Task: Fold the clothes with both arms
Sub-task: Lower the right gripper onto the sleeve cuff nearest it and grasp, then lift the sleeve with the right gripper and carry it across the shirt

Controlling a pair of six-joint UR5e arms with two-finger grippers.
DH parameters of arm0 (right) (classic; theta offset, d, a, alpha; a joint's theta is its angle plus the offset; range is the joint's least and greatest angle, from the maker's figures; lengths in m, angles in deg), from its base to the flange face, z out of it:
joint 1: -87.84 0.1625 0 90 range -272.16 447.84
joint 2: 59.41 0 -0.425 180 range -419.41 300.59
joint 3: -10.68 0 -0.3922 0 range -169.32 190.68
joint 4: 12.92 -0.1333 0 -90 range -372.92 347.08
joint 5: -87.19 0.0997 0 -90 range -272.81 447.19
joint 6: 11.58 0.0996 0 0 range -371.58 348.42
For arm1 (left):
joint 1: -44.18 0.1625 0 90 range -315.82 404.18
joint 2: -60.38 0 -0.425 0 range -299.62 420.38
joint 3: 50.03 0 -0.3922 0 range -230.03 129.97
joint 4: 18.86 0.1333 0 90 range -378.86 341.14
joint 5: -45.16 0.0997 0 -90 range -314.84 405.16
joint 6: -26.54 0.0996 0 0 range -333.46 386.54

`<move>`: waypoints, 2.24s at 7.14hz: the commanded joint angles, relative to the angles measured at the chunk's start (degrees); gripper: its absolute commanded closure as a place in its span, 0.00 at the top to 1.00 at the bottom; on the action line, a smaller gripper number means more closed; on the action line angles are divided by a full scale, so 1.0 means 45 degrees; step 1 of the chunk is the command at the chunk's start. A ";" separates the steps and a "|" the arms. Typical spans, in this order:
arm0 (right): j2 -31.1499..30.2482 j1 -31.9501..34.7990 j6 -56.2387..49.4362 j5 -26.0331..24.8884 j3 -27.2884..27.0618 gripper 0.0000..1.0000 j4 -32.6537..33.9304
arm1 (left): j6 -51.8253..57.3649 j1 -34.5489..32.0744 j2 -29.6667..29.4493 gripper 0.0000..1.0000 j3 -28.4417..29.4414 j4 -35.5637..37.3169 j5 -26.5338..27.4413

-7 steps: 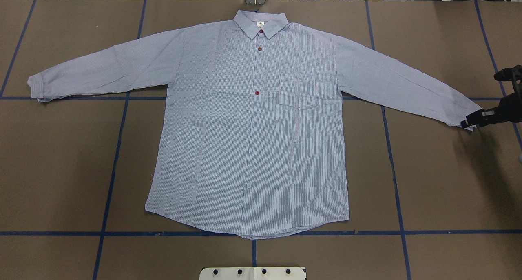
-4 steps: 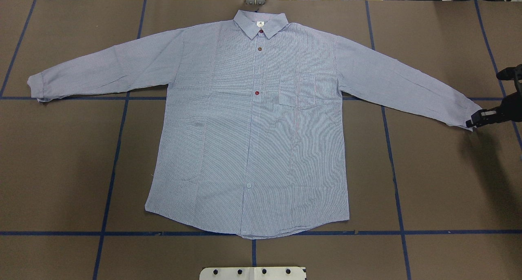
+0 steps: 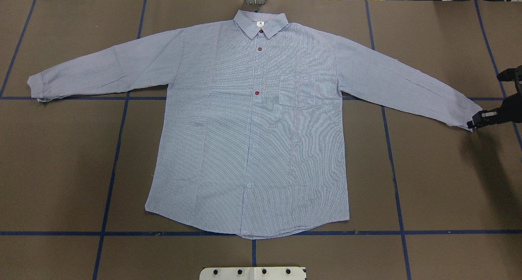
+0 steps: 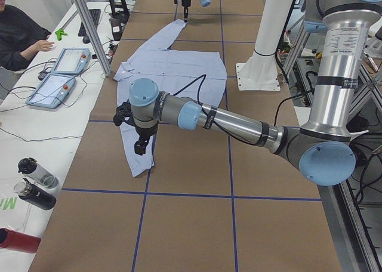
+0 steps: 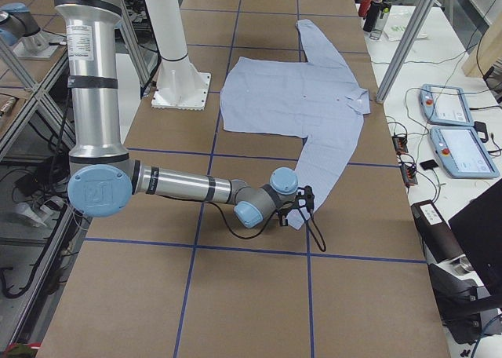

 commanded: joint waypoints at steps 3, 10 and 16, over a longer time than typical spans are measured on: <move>-0.0018 -0.0020 0.0000 0.0008 0.0001 0.14 0.0010 | -0.0003 0.0000 0.0015 1.00 -0.0002 -0.0021 -0.0002; 0.0235 0.2337 -0.0059 0.2694 -0.1926 0.00 -0.0028 | -0.0003 0.0000 -0.0043 1.00 0.0036 -0.0021 -0.0002; 0.6319 -0.0284 0.1210 0.1387 -0.2519 0.00 0.1622 | -0.0003 0.0000 -0.0179 1.00 0.0270 -0.0021 -0.0002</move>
